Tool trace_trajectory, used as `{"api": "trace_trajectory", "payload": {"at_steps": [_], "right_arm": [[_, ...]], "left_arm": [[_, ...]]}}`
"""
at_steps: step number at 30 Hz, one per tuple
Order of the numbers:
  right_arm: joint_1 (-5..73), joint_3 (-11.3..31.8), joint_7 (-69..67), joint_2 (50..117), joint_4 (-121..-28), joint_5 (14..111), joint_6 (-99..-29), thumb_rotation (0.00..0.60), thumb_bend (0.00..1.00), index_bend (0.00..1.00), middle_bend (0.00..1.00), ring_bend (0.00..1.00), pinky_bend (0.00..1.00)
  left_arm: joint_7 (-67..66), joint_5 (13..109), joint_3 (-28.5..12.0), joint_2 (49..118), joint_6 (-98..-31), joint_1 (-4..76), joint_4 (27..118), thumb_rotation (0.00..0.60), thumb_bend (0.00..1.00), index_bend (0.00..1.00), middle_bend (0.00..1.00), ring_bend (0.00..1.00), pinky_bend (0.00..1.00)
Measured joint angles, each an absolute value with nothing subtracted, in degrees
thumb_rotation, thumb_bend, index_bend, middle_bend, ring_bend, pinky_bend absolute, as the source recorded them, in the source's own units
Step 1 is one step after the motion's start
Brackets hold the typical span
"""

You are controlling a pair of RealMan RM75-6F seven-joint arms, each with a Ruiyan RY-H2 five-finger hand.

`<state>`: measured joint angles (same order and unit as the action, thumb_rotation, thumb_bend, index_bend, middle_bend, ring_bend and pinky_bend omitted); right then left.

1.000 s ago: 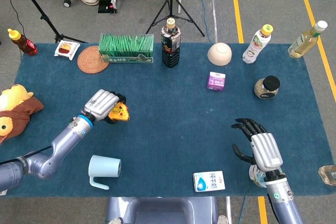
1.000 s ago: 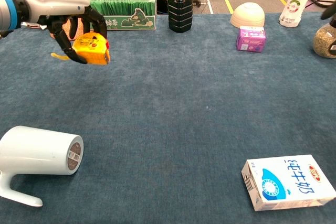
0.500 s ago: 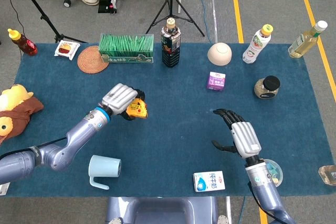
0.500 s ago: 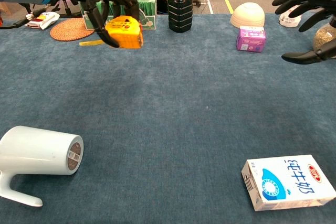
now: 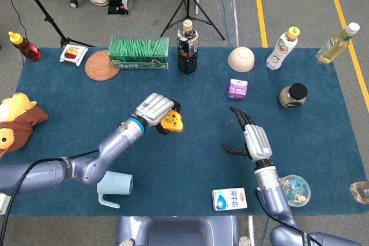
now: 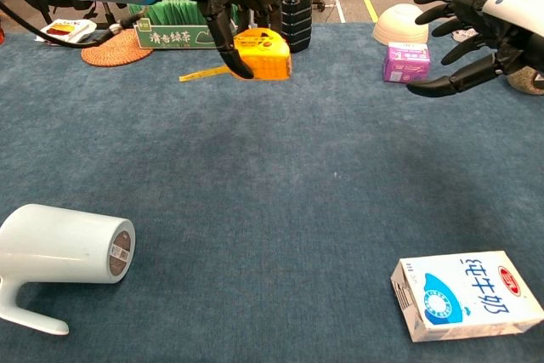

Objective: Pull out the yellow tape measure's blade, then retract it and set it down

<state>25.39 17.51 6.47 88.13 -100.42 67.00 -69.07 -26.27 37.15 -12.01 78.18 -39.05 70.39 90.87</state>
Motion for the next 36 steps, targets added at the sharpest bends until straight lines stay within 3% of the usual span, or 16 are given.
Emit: {"api": "trace_trajectory", "payload": {"at_steps": [36], "right_arm": [[31.73, 22.25, 7.04, 98.17, -93.71, 57.85, -70.40, 0.566, 0.23, 0.00, 0.09, 0.13, 0.23]], "left_arm": [[-27.25, 22.49, -12.88, 89.74, -41.72, 82.38, 81.14, 0.600, 0.23, 0.54, 0.44, 0.39, 0.46]]}}
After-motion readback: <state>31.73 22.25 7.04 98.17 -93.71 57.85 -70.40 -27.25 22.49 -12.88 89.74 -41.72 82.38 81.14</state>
